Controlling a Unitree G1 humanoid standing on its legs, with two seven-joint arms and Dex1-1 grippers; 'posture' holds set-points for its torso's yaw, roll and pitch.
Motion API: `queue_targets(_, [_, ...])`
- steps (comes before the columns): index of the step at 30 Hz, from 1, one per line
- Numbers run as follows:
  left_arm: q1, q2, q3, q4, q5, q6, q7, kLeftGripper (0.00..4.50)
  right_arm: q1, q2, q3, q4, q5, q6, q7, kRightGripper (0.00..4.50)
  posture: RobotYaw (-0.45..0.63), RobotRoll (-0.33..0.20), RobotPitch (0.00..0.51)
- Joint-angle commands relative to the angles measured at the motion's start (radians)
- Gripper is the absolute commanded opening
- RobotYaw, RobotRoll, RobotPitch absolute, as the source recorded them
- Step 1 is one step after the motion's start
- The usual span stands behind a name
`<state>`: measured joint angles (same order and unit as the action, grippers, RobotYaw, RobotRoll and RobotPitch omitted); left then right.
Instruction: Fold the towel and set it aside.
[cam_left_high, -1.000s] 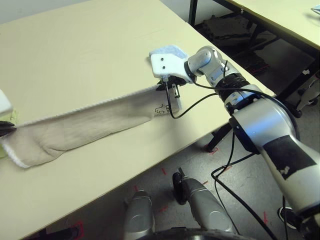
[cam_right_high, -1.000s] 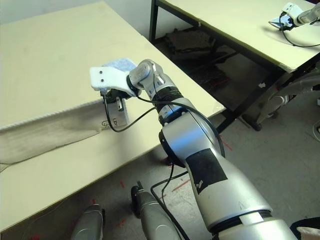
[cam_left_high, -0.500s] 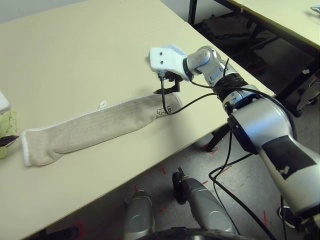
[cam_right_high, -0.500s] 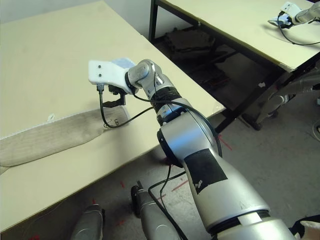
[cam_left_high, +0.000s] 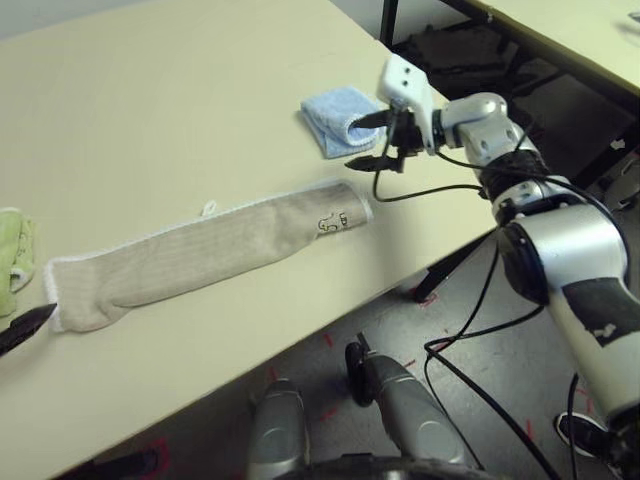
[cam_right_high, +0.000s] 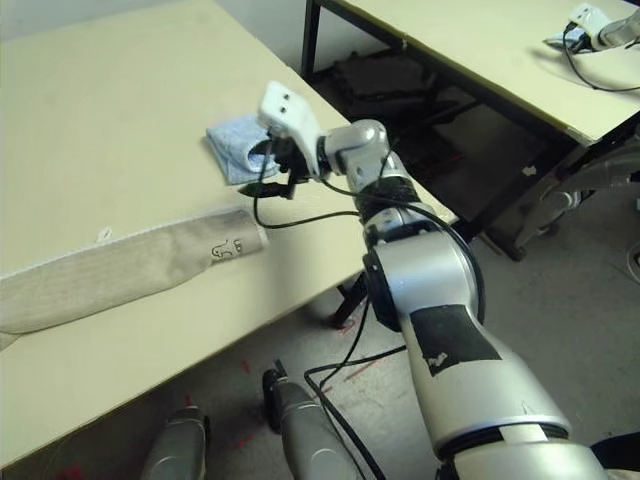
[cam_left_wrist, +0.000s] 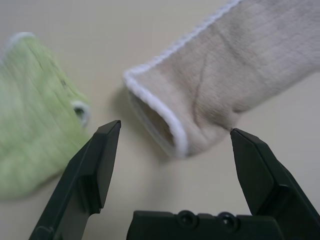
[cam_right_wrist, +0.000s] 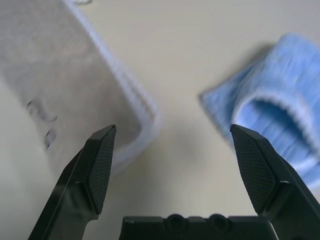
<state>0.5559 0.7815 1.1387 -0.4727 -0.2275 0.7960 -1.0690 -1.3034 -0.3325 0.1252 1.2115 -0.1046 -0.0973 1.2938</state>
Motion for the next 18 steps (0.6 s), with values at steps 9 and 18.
queue_targets(9, [0.046, -0.252, 0.020, -0.009, -0.173, -0.020, 0.143, 4.47, 0.181, -0.024, -0.007, -0.085, 0.046, -0.065, 0.149, 4.49, 0.02, 0.000, 0.253])
queue_targets(18, [0.029, -0.319, -0.003, 0.084, -0.287, -0.158, 0.223, 4.47, 0.246, -0.029, -0.041, -0.110, 0.100, -0.089, 0.130, 4.49, 0.04, 0.000, 0.238])
